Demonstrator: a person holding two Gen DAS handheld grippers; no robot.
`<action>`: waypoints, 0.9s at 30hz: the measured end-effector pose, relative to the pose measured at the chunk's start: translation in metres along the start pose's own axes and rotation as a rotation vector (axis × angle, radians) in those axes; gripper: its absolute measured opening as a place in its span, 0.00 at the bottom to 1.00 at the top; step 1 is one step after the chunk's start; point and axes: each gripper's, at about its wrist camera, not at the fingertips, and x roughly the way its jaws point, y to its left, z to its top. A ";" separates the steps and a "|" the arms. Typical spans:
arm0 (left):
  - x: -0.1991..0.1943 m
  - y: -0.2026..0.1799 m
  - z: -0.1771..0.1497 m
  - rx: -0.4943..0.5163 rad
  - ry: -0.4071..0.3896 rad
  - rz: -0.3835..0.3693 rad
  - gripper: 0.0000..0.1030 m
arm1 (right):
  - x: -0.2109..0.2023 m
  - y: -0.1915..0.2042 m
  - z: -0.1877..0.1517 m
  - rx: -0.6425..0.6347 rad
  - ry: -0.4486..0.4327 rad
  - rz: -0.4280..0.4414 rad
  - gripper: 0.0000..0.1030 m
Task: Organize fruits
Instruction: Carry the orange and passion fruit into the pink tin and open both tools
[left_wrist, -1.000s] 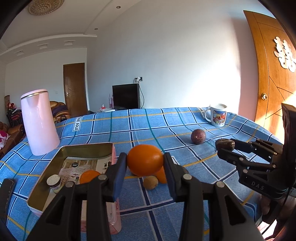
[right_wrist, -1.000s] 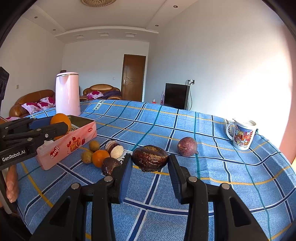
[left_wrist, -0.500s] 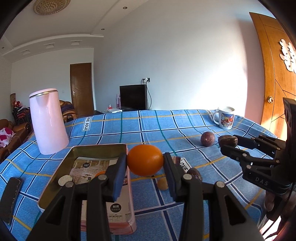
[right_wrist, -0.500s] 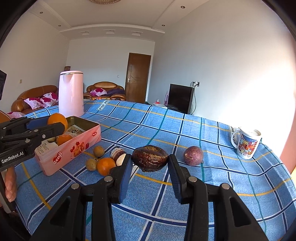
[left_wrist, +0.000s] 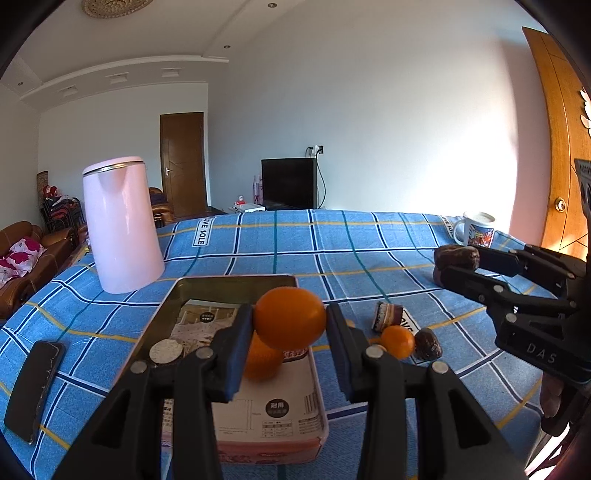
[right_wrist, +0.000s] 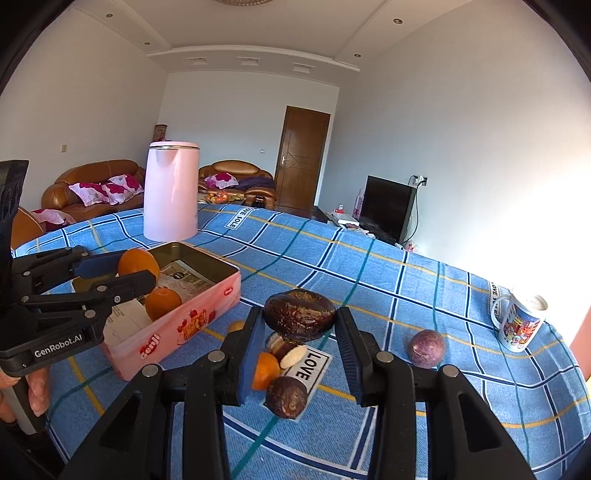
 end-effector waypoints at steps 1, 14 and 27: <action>0.001 0.004 0.000 -0.008 0.006 0.007 0.41 | 0.003 0.004 0.003 -0.003 0.002 0.010 0.40; 0.006 0.078 -0.005 -0.147 0.079 0.106 0.41 | 0.041 0.061 0.026 -0.018 0.056 0.181 0.40; 0.018 0.086 -0.017 -0.147 0.170 0.091 0.41 | 0.070 0.109 0.013 -0.069 0.208 0.327 0.40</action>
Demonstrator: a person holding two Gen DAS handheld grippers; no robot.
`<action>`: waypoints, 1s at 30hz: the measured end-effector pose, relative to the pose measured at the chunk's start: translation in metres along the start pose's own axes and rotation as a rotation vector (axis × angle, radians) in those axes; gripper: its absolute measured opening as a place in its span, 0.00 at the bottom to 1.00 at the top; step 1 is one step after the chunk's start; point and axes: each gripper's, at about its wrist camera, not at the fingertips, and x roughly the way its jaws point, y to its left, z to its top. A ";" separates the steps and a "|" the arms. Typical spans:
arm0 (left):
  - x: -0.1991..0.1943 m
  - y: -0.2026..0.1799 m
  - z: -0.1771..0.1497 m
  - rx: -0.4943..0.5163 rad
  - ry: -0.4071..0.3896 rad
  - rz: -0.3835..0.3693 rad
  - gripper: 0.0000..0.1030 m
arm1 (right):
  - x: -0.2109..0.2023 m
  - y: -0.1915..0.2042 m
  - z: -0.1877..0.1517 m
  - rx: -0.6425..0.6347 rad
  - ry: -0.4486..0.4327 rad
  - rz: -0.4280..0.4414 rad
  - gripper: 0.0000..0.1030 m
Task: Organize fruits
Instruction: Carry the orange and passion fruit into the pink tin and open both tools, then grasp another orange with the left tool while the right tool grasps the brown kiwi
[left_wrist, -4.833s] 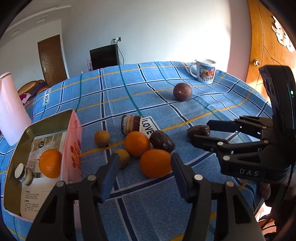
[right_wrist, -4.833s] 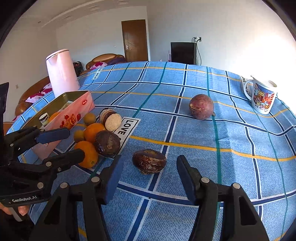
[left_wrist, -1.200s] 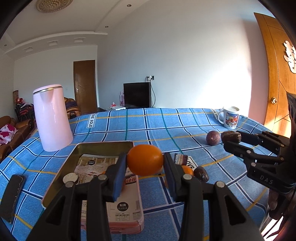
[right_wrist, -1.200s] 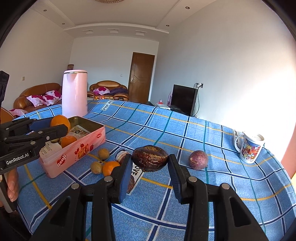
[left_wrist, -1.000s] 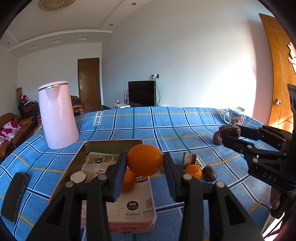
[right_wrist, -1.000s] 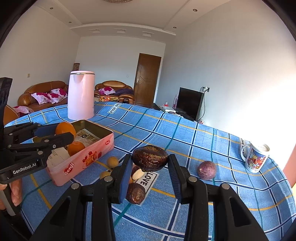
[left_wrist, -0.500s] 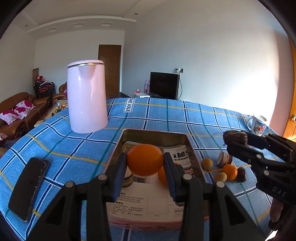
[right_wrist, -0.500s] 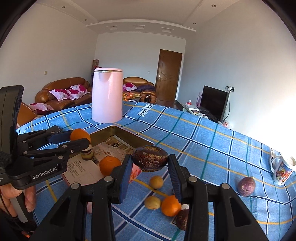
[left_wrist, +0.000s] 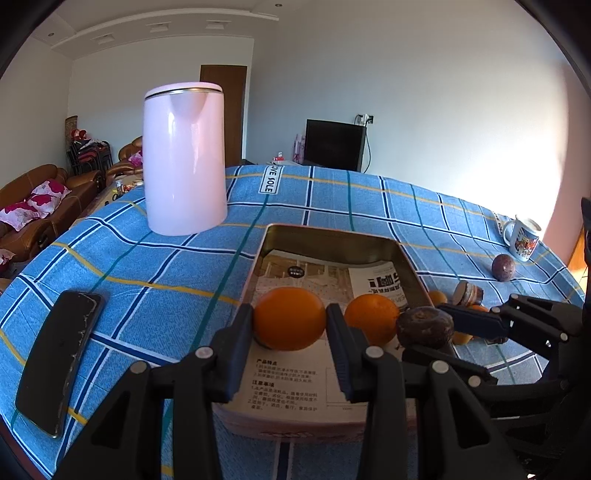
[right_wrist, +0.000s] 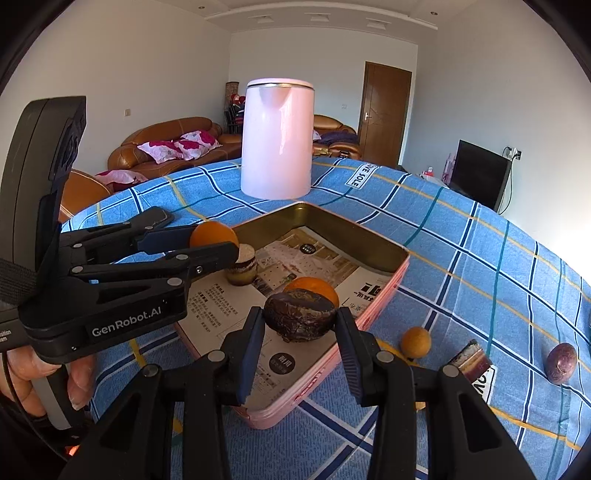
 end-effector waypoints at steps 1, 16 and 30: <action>0.000 0.000 0.000 -0.003 0.002 0.007 0.41 | 0.001 0.002 -0.001 -0.009 -0.001 0.003 0.41; -0.023 -0.036 0.006 0.039 -0.072 -0.053 0.75 | -0.066 -0.074 -0.036 0.120 -0.064 -0.152 0.53; -0.015 -0.110 -0.004 0.193 -0.031 -0.146 0.75 | -0.053 -0.119 -0.069 0.236 0.076 -0.119 0.53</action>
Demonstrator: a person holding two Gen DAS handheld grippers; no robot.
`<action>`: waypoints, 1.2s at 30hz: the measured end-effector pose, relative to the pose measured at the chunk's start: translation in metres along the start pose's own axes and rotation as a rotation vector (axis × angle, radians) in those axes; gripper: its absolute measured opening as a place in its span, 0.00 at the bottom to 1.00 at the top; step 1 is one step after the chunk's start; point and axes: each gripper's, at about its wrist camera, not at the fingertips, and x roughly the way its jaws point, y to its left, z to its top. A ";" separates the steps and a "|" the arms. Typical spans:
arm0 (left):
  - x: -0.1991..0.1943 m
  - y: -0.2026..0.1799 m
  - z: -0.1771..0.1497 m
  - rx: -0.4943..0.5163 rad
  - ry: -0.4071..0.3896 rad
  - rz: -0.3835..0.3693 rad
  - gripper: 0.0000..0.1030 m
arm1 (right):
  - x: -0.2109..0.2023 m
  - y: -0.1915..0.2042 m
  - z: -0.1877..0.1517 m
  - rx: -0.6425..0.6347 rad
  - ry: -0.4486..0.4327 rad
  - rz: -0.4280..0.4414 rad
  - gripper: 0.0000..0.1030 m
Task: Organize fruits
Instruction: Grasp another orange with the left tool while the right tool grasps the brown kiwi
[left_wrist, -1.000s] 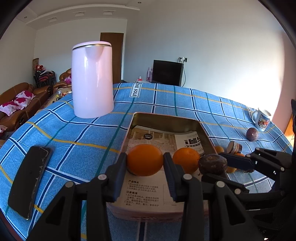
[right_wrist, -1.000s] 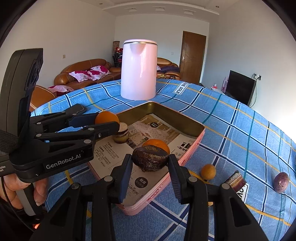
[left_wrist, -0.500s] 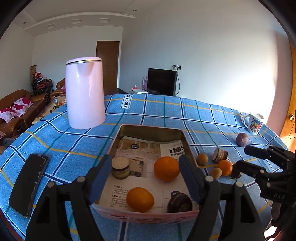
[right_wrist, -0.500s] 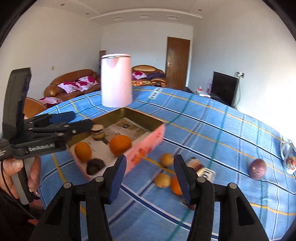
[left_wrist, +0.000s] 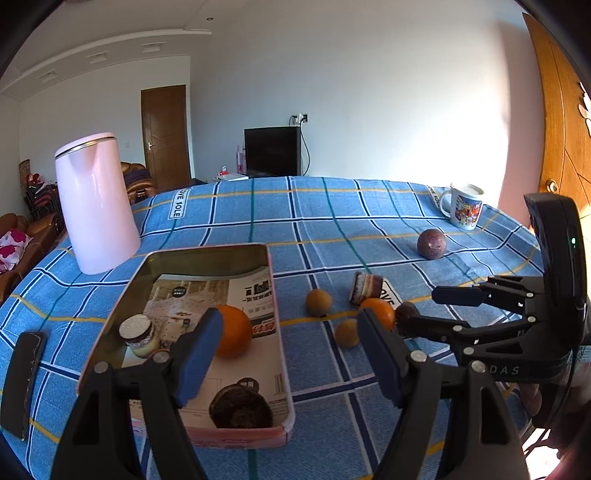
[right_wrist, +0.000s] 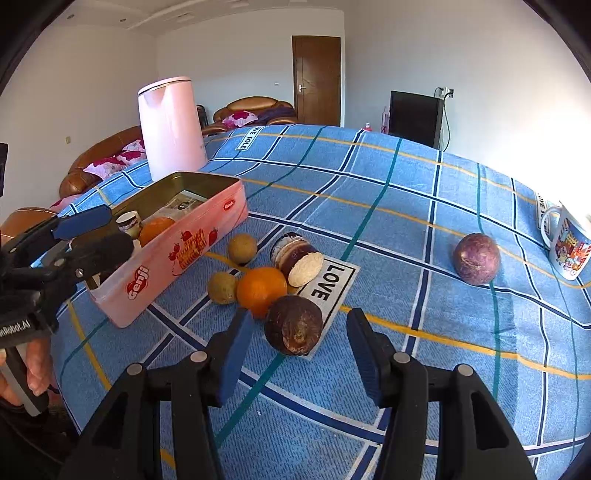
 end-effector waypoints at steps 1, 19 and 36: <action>0.001 -0.003 0.000 0.010 0.001 -0.004 0.75 | 0.000 0.001 0.001 -0.001 -0.001 0.001 0.53; -0.011 0.069 0.002 -0.157 -0.048 0.130 0.80 | 0.045 0.086 0.023 -0.366 0.065 -0.055 0.31; 0.003 -0.005 0.016 -0.004 -0.021 0.015 0.80 | -0.022 0.011 0.017 -0.059 -0.145 -0.084 0.25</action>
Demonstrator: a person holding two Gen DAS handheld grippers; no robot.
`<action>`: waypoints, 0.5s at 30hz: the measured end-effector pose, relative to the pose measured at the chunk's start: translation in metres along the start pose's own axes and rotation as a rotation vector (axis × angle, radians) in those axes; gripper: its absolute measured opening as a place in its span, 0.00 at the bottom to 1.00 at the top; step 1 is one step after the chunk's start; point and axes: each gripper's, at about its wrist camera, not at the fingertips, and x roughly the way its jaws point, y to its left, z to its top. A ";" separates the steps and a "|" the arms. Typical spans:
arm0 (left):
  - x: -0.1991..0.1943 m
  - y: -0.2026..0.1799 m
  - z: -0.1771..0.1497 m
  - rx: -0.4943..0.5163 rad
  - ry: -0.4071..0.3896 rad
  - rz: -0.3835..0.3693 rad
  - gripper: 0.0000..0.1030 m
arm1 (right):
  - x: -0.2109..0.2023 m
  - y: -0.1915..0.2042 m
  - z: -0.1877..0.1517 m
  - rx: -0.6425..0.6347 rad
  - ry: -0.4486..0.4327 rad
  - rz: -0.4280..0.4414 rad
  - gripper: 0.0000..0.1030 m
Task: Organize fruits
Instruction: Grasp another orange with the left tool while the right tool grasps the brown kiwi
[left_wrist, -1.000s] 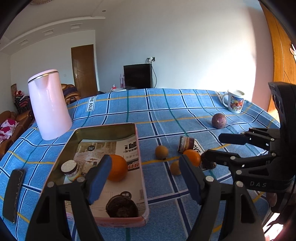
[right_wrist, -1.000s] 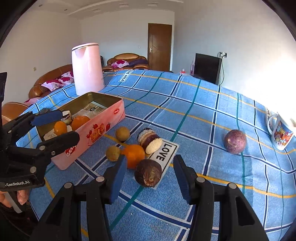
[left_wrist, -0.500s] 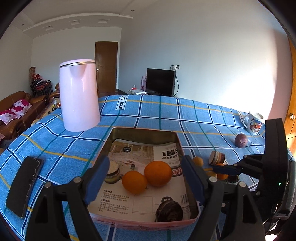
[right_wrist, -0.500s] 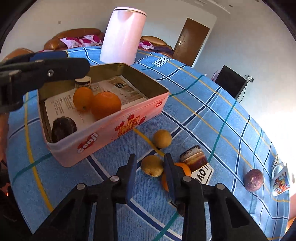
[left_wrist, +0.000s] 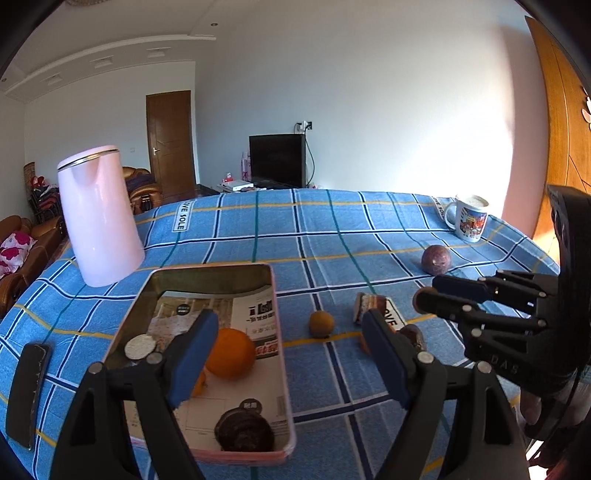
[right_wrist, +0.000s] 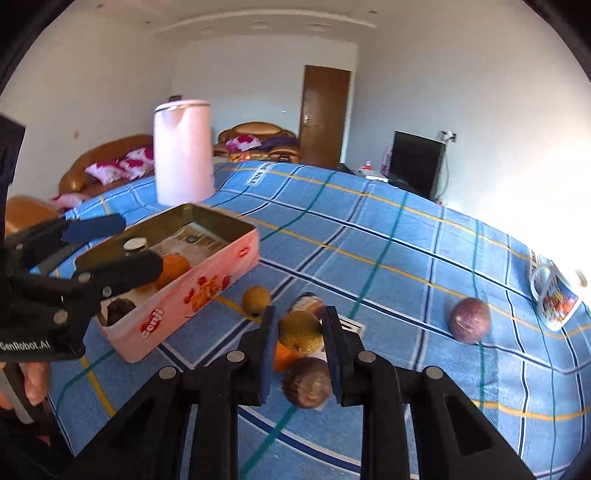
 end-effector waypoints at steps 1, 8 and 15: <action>0.004 -0.007 0.000 0.011 0.013 -0.007 0.80 | -0.002 -0.010 -0.003 0.034 -0.004 -0.021 0.25; 0.039 -0.041 -0.002 0.042 0.129 -0.069 0.79 | -0.011 -0.056 -0.016 0.179 -0.007 -0.079 0.25; 0.070 -0.052 -0.005 0.046 0.238 -0.074 0.57 | -0.013 -0.061 -0.020 0.207 -0.018 -0.038 0.25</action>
